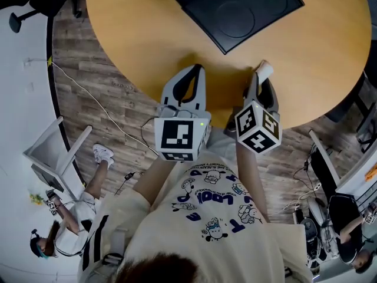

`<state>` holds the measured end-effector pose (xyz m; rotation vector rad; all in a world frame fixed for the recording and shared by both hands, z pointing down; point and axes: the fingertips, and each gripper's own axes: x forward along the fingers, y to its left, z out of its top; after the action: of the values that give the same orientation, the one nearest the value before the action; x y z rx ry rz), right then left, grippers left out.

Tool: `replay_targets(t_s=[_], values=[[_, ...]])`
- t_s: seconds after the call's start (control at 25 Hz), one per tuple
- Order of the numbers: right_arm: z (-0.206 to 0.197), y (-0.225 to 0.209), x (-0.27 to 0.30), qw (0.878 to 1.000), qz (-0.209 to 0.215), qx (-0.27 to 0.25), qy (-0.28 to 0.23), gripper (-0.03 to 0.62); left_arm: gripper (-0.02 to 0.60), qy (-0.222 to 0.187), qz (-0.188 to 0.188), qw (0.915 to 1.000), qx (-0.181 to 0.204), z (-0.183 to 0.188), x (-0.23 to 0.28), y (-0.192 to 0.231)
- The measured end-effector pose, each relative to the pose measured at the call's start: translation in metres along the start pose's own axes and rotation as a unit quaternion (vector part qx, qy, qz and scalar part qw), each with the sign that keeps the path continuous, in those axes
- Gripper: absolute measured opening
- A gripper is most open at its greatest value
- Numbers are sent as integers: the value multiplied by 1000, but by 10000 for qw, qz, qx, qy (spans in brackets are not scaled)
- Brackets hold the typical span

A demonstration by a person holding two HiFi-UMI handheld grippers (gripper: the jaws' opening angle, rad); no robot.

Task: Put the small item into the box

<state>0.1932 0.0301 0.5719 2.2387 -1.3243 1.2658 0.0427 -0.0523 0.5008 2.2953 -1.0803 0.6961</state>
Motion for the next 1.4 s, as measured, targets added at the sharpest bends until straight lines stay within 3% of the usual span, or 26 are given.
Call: replay_targets(t_s=[0.8,1.4], values=[[19,5,-19,9991,282,-246,-179,137,18,-405,111,9991,-62,20,-19,-6],[73,42,-57,9921,607,-776,-778,137,18,-1008,180,9947,-137,65,-44,-5]])
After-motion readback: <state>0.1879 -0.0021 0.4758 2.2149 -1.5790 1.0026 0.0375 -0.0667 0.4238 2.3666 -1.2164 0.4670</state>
